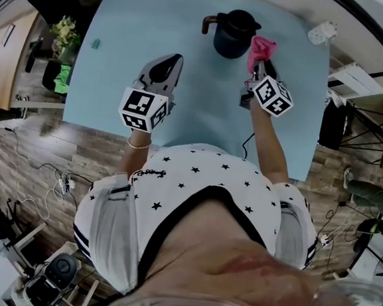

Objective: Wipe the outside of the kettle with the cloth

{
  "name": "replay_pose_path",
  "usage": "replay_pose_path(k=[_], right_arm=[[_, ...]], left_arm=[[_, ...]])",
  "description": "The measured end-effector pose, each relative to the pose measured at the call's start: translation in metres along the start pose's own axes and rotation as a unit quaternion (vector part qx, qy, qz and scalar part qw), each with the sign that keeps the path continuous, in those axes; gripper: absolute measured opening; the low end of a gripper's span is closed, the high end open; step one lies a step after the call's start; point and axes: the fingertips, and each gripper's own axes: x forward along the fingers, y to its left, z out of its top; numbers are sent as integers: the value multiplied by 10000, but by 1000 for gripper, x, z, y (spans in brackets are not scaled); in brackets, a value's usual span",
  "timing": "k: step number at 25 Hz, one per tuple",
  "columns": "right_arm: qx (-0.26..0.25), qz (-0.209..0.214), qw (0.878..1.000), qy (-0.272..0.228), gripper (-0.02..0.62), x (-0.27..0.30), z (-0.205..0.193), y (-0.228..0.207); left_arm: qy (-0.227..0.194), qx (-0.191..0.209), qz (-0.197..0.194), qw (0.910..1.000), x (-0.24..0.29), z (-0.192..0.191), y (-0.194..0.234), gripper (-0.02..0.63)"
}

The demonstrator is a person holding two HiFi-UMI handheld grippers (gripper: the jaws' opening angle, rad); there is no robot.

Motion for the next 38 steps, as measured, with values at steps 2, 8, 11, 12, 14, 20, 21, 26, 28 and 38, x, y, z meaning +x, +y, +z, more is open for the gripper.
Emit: replay_pose_path(k=[2, 8, 11, 12, 14, 20, 21, 26, 28, 38], right_arm=[[-104, 125, 9999, 44, 69, -5, -6, 14], [-669, 670, 9949, 336, 69, 0, -34, 69], [-883, 902, 9903, 581, 69, 8, -55, 89], [-939, 946, 9889, 657, 69, 11, -61, 93], [-1012, 967, 9870, 791, 69, 20, -74, 100], [-1037, 838, 9858, 1025, 69, 49, -97, 108], [-1019, 806, 9858, 1065, 69, 55, -99, 109], [-695, 511, 9885, 1245, 69, 75, -111, 100], [-383, 389, 9904, 1274, 69, 77, -112, 94], [-29, 222, 9923, 1214, 69, 64, -103, 73]], left_arm=[[-8, -17, -34, 10000, -1, -1, -2, 29], [-58, -90, -1, 9999, -9, -2, 4, 29], [-58, -146, 77, 9998, -14, -5, 9, 29], [-64, -154, 109, 9998, -16, -6, 11, 29], [-81, -165, 190, 9996, -20, -6, 16, 29], [-93, -206, 446, 9987, -34, -8, 33, 29], [-95, -210, 488, 9985, -37, -8, 35, 29], [-43, -266, 665, 9974, -47, -14, 47, 29], [-37, -305, 698, 9971, -48, -15, 50, 29], [-58, -275, 592, 9979, -42, -14, 37, 29]])
